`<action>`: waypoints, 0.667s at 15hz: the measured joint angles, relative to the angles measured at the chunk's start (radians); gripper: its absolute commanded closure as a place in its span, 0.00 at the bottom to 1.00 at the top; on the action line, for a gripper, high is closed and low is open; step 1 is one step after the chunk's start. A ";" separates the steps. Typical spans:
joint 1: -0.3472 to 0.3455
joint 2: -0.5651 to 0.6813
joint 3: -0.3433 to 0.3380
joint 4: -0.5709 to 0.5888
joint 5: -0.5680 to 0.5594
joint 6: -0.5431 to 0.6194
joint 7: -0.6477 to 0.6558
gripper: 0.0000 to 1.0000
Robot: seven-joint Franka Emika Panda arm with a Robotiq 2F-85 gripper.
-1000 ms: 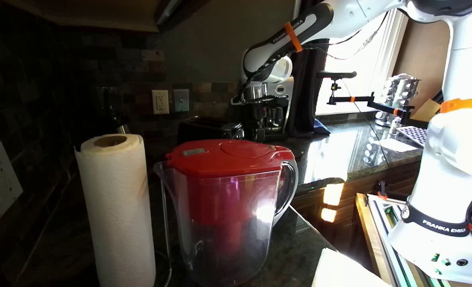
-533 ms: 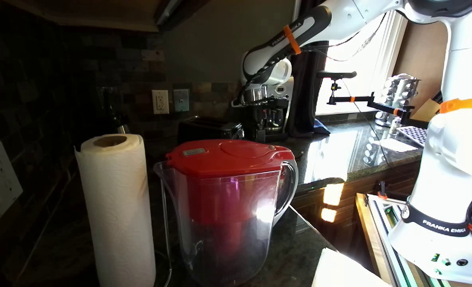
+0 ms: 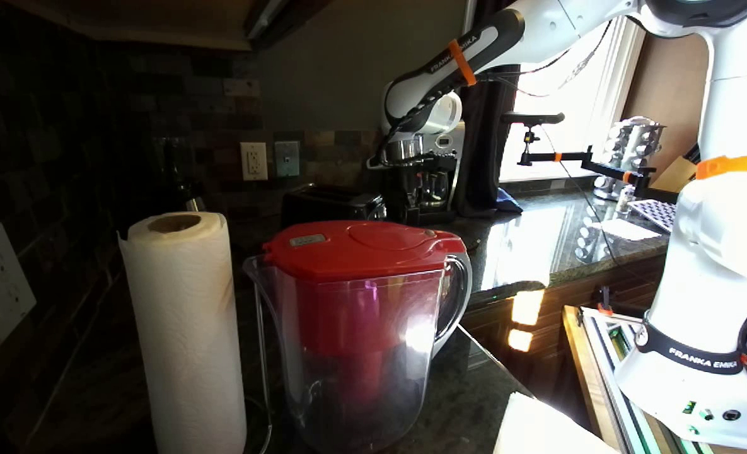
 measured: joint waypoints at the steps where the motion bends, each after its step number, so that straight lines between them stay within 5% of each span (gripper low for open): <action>1: 0.000 0.000 0.000 0.000 0.000 0.000 0.000 1.00; 3: 0.000 -0.001 0.000 0.000 0.000 0.000 0.000 0.73; 10: 0.000 -0.006 0.002 0.000 0.006 0.000 -0.004 0.24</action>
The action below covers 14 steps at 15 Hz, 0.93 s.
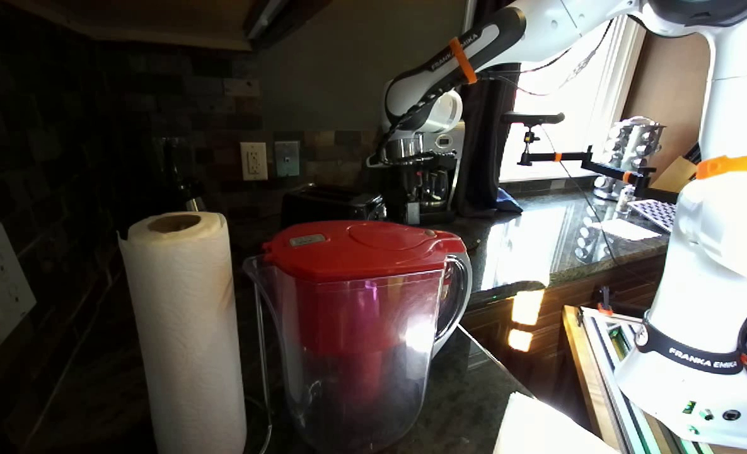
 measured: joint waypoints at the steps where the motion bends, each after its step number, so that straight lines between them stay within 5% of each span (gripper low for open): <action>1: 0.000 0.000 0.001 0.000 0.003 0.000 -0.002 0.15; 3: 0.000 0.002 0.003 -0.001 0.016 0.000 -0.012 0.00; 6: 0.000 0.011 0.004 -0.001 0.050 -0.005 -0.035 0.02; 8: 0.000 0.016 0.004 -0.001 0.074 -0.022 -0.055 0.28; 14: -0.007 0.027 0.004 -0.001 0.125 -0.042 -0.099 0.74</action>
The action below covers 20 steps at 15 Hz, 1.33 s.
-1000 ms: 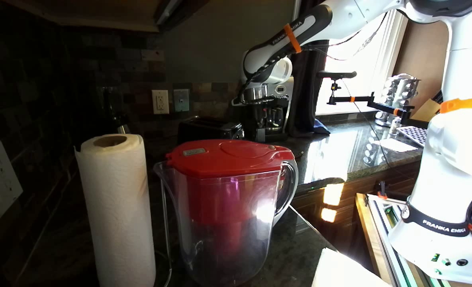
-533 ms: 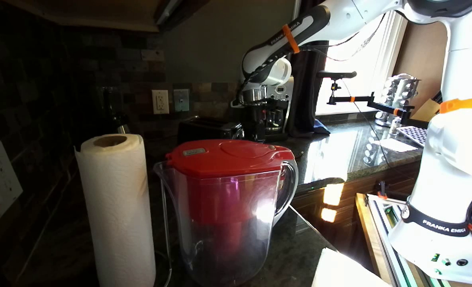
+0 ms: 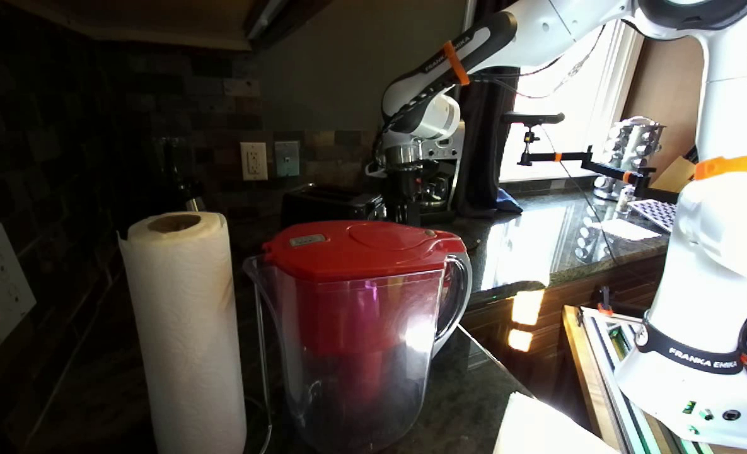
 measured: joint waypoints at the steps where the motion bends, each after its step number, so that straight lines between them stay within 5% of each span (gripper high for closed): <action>1: -0.001 0.000 0.000 0.000 0.004 0.000 -0.005 0.81; 4: -0.005 0.000 0.000 0.002 0.013 0.000 -0.010 0.99; 15: -0.013 -0.017 -0.001 0.004 0.028 0.000 -0.006 0.95; 16: -0.012 -0.021 -0.001 0.004 0.028 0.000 0.000 0.89; 20: -0.008 -0.040 0.000 0.004 0.028 0.001 0.060 0.97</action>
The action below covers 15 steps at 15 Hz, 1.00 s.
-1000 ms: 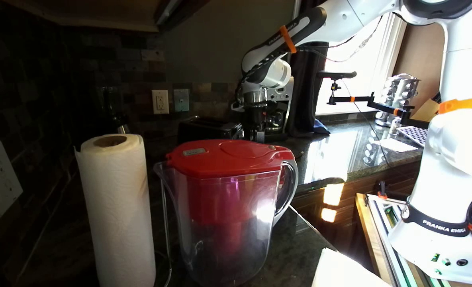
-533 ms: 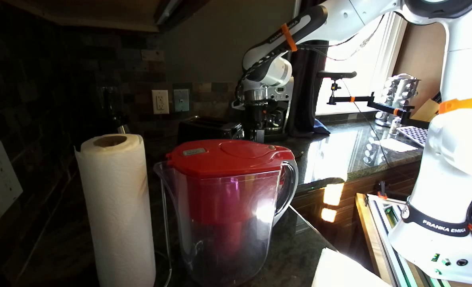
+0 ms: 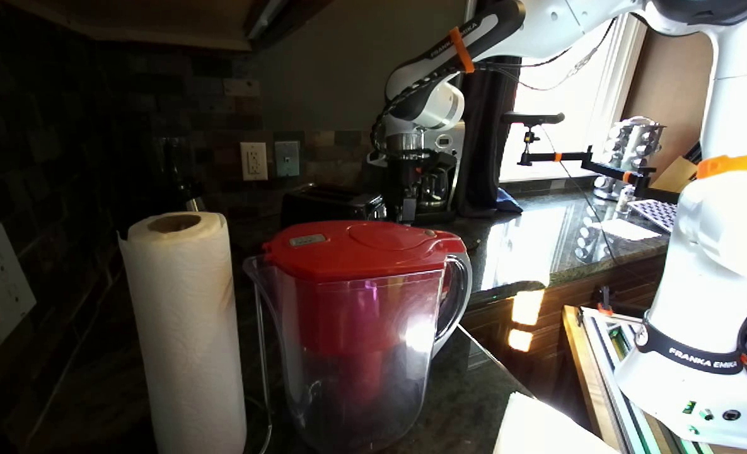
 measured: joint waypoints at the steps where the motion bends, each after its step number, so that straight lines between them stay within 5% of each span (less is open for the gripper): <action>1: 0.001 -0.003 0.000 0.000 0.000 0.000 0.012 1.00; 7: 0.016 -0.005 0.001 -0.002 -0.003 0.039 0.089 1.00; 8: 0.019 -0.005 0.002 -0.002 -0.003 0.044 0.099 0.75; 9: 0.021 -0.005 0.004 -0.002 -0.003 0.047 0.106 0.74; 15: 0.028 -0.005 0.017 -0.008 -0.003 0.048 0.119 0.29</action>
